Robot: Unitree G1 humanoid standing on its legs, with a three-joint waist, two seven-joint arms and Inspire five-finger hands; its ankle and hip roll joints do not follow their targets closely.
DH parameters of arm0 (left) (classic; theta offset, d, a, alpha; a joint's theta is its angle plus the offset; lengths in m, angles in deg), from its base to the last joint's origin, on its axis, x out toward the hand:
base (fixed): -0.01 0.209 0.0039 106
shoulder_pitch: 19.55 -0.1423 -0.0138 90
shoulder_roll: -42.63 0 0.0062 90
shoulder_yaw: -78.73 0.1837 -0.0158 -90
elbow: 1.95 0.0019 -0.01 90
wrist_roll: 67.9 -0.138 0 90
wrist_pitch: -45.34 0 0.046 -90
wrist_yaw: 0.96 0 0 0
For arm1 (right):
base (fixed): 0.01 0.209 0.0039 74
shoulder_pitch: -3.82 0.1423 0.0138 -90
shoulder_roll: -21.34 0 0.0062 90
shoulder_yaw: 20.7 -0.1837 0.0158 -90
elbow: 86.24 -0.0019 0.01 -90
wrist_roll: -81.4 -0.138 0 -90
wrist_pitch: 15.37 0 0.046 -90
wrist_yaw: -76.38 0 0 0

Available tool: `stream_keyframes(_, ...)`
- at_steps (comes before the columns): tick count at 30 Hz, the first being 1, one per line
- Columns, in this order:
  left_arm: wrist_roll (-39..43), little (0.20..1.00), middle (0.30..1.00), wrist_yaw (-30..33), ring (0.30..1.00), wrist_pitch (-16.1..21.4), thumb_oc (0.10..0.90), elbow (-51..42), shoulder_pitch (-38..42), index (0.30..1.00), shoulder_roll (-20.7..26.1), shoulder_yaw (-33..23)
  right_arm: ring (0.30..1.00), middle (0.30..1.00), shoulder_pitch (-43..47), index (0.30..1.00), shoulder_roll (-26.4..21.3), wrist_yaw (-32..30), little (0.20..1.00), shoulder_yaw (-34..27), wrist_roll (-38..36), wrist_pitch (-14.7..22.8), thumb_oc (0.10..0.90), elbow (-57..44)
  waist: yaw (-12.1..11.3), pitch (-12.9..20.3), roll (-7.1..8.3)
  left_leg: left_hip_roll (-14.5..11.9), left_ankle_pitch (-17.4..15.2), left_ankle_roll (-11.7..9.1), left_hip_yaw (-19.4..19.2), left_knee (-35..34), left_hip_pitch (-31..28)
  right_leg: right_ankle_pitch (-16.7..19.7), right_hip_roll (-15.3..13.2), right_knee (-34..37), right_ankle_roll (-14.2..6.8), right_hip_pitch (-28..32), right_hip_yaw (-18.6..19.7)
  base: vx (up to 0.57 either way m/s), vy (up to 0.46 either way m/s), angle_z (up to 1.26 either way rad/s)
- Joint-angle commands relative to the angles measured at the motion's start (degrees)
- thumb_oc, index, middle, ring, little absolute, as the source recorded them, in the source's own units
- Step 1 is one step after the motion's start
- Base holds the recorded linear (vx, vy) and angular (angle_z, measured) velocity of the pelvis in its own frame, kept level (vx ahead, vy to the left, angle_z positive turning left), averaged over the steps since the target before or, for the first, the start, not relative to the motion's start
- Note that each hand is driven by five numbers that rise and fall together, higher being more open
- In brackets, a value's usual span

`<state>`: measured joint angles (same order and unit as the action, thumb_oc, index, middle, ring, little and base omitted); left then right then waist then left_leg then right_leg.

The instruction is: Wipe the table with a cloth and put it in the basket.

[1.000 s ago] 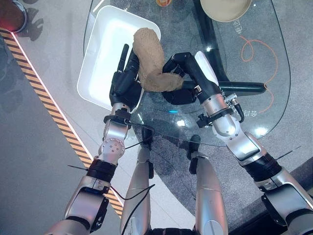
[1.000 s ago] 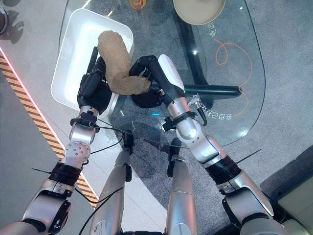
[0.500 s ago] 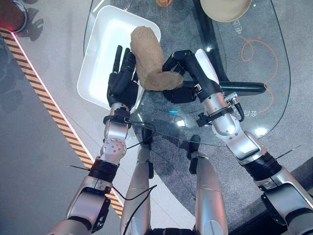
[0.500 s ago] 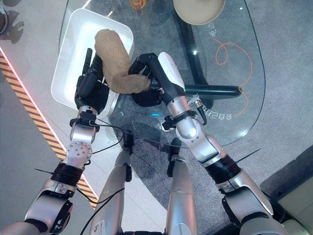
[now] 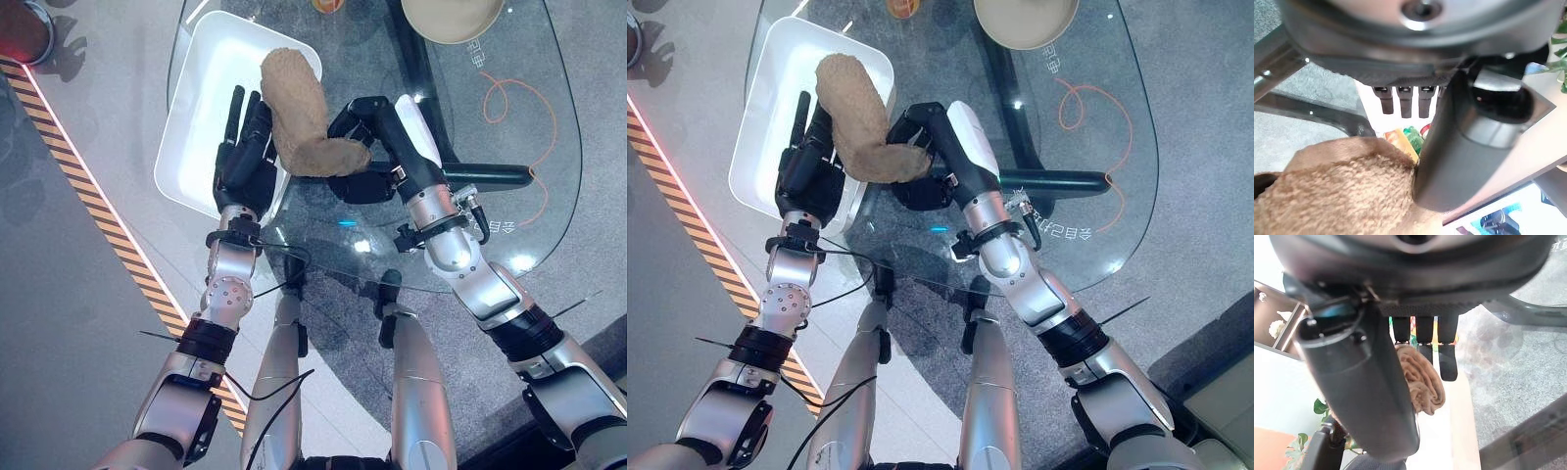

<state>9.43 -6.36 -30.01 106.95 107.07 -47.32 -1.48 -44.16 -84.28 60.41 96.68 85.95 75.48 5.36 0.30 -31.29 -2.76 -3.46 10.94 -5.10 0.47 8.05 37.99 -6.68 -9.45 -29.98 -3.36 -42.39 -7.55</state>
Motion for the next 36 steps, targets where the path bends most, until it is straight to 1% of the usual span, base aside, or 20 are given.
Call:
stream_keyframes(1,0.6,0.9,0.9,-9.7,0.9,0.8,0.8,-7.2,6.0,0.9,0.1,-2.0,0.3,0.3,9.3,0.3,3.0,-4.3,0.2,-5.8,0.4,8.8,0.1,-7.5,0.2,1.5,1.79,3.8,-10.2,2.1,-4.0,6.0,-2.1,5.4,3.2,10.9,-1.7,4.4,-1.8,0.0,0.0,0.0)
stream_keyframes(3,1.0,0.9,0.9,-12.2,0.9,-0.2,0.8,-7.1,5.9,0.9,0.0,-2.1,0.3,0.3,8.9,0.3,3.0,-4.7,0.2,-6.1,0.5,9.1,0.1,-7.0,0.3,1.5,1.79,3.8,-10.8,2.1,-4.0,6.3,-2.4,4.8,3.2,10.4,-1.7,4.5,-1.7,0.0,0.0,0.0)
stream_keyframes(4,1.2,0.9,0.9,-13.1,0.9,-0.7,0.8,-7.1,6.2,0.9,0.0,-2.2,0.3,0.3,9.0,0.3,3.0,-4.7,0.2,-6.3,0.5,9.1,0.1,-6.8,0.3,1.5,1.79,3.8,-10.4,2.1,-4.0,6.1,-2.1,5.3,3.2,10.7,-1.7,4.2,-1.6,0.0,0.0,0.0)
stream_keyframes(8,2.1,0.9,0.9,-17.4,0.9,-3.3,0.8,-7.6,6.6,0.9,-0.1,-2.0,0.3,0.3,8.4,0.3,3.2,-4.6,0.2,-6.5,1.0,9.3,0.1,-6.1,0.5,1.5,1.93,3.7,-11.1,2.2,-4.1,6.5,-2.5,4.8,3.2,10.4,-1.7,4.5,-1.4,0.0,0.0,0.0)
stream_keyframes(9,2.1,0.9,0.9,-18.7,0.9,-4.5,0.8,-7.9,6.8,0.9,-0.2,-1.9,0.3,0.3,8.3,0.3,3.3,-4.5,0.2,-6.5,1.3,9.0,0.1,-6.0,0.5,1.5,1.96,3.6,-11.3,2.2,-4.2,6.6,-2.6,4.7,3.2,10.4,-1.7,4.6,-1.4,0.0,0.0,0.0)
stream_keyframes(10,2.2,0.9,0.9,-19.0,0.9,-4.8,0.8,-8.1,7.1,0.9,-0.2,-1.9,0.3,0.3,8.5,0.3,3.3,-4.5,0.2,-6.5,1.3,9.0,0.1,-6.0,0.6,1.5,1.96,3.7,-10.9,2.2,-4.2,6.5,-2.2,5.2,3.2,10.6,-1.6,4.2,-1.4,0.0,0.0,0.0)
stream_keyframes(11,2.3,0.9,0.9,-19.6,0.9,-5.7,0.8,-8.4,7.1,0.9,-0.2,-1.7,0.3,0.3,8.4,0.3,3.4,-4.5,0.2,-6.4,1.3,8.8,0.1,-6.0,0.6,1.5,1.98,3.7,-11.4,2.2,-4.2,6.7,-2.5,4.8,3.2,10.4,-1.7,4.5,-1.3,0.0,0.0,0.0)
stream_keyframes(12,2.3,0.9,0.9,-20.7,0.9,-6.6,0.8,-8.7,7.5,0.9,-0.2,-1.5,0.3,0.3,8.6,0.3,3.3,-4.6,0.2,-6.4,1.5,8.6,0.1,-5.8,0.6,1.5,1.98,3.7,-11.0,2.2,-4.2,6.6,-2.1,5.2,3.2,10.6,-1.6,4.2,-1.3,0.0,0.0,0.0)
stream_keyframes(14,3.2,0.9,0.9,-22.4,0.9,-8.3,0.8,-8.7,7.8,0.9,-0.2,-1.4,0.3,0.3,8.6,0.3,3.3,-4.6,0.2,-6.3,1.3,8.6,0.1,-5.1,0.7,1.5,1.93,3.7,-11.5,2.2,-4.3,6.9,-2.5,4.7,3.2,10.2,-1.7,4.5,-1.2,0.0,0.0,0.0)
stream_keyframes(15,3.2,0.9,0.9,-22.4,0.9,-8.3,0.8,-8.7,7.9,0.9,-0.2,-1.5,0.3,0.3,8.8,0.3,3.2,-4.6,0.2,-6.3,1.3,8.6,0.1,-5.1,0.7,1.5,1.92,3.7,-11.1,2.2,-4.3,6.8,-2.2,5.2,3.2,10.4,-1.7,4.2,-1.2,0.0,0.0,0.0)
stream_keyframes(23,4.1,0.9,0.9,-27.8,0.9,-11.6,0.8,-7.4,9.3,0.9,0.2,-1.1,0.3,0.3,9.5,0.3,3.2,-4.1,0.2,-5.5,1.2,8.0,0.1,-3.0,0.9,1.5,1.89,3.5,-11.8,2.2,-4.4,6.8,-2.7,4.7,3.2,10.2,-1.7,4.4,-0.9,0.0,0.0,0.0)
stream_keyframes(26,4.0,0.9,0.9,-28.1,0.9,-11.1,0.8,-7.0,9.7,0.9,0.3,-0.7,0.3,0.3,9.7,0.3,3.2,-4.3,0.2,-5.3,1.3,8.1,0.1,-2.8,0.9,1.5,1.91,3.6,-11.4,2.3,-4.4,6.7,-2.4,5.2,3.3,10.5,-1.7,4.1,-0.8,0.0,0.0,0.0)
stream_keyframes(27,4.2,0.9,0.9,-27.7,0.9,-10.6,0.8,-6.8,9.7,0.9,0.3,-0.7,0.3,0.3,9.6,0.3,3.3,-4.3,0.2,-5.3,1.4,8.1,0.1,-2.8,0.9,1.5,1.92,3.6,-11.8,2.3,-4.3,6.7,-2.8,4.7,3.3,10.3,-1.7,4.5,-0.7,0.0,0.0,0.0)
stream_keyframes(28,4.3,0.9,0.9,-27.7,0.9,-10.5,0.8,-6.8,9.9,0.9,0.4,-0.7,0.3,0.3,9.8,0.3,3.3,-4.3,0.2,-5.3,1.4,8.1,0.1,-2.8,0.9,1.5,1.91,3.6,-11.4,2.3,-4.3,6.6,-2.5,5.1,3.3,10.5,-1.6,4.2,-0.8,0.0,0.0,0.0)
stream_keyframes(29,3.9,0.447,0.512,-27.7,0.512,-9.8,0.347,-6.9,10.1,0.512,0.4,-0.8,0.3,0.3,9.9,0.3,3.4,-4.3,0.2,-5.4,1.5,7.8,0.1,-3.0,0.9,1.5,1.93,3.7,-11.4,2.4,-4.3,6.4,-2.6,5.1,3.4,10.6,-1.7,4.2,-0.7,0.0,0.0,0.0)
stream_keyframes(30,4.3,0.2,0.3,-27.7,0.3,-9.4,0.1,-7.2,9.8,0.3,0.6,-1.1,0.3,0.3,9.9,0.3,3.3,-4.3,0.2,-5.6,1.3,7.9,0.1,-3.1,0.8,1.5,1.97,3.6,-11.4,2.3,-4.3,6.6,-2.5,5.1,3.3,10.5,-1.7,4.2,-0.8,0.0,0.0,0.0)
stream_keyframes(31,4.3,0.2,0.3,-27.9,0.3,-9.3,0.1,-7.3,9.6,0.3,0.6,-1.1,0.3,0.3,9.7,0.3,3.3,-4.3,0.2,-5.6,1.4,7.9,0.1,-3.1,0.8,1.5,1.97,3.6,-11.9,2.3,-4.2,6.7,-2.8,4.6,3.3,10.3,-1.8,4.5,-0.8,0.0,0.0,0.0)
stream_keyframes(32,4.0,0.2,0.3,-28.3,0.3,-9.0,0.1,-7.0,9.5,0.3,0.8,-1.3,0.3,0.3,9.9,0.3,3.4,-4.4,0.2,-5.6,1.4,7.8,0.1,-3.3,0.7,1.5,2.0,3.7,-11.4,2.2,-4.1,6.7,-2.4,5.1,3.4,10.5,-1.7,4.2,-0.8,0.0,0.0,0.0)
stream_keyframes(33,4.0,0.2,0.3,-28.3,0.3,-8.8,0.1,-7.2,9.3,0.3,0.7,-1.4,0.3,0.3,9.7,0.3,3.5,-4.2,0.2,-5.6,1.5,7.7,0.1,-3.3,0.7,1.5,2.0,3.7,-11.9,2.2,-4.0,6.8,-2.8,4.6,3.4,10.3,-1.7,4.6,-0.8,0.0,0.0,0.0)
stream_keyframes(36,3.4,0.2,0.3,-27.9,0.3,-8.4,0.1,-7.5,9.0,0.3,0.5,-1.5,0.3,0.3,9.5,0.3,3.5,-4.2,0.2,-5.4,1.6,7.6,0.1,-3.4,0.7,1.5,2.0,3.8,-11.9,2.3,-3.9,6.7,-3.0,4.5,3.5,10.3,-1.6,4.7,-0.7,0.0,0.0,0.0)
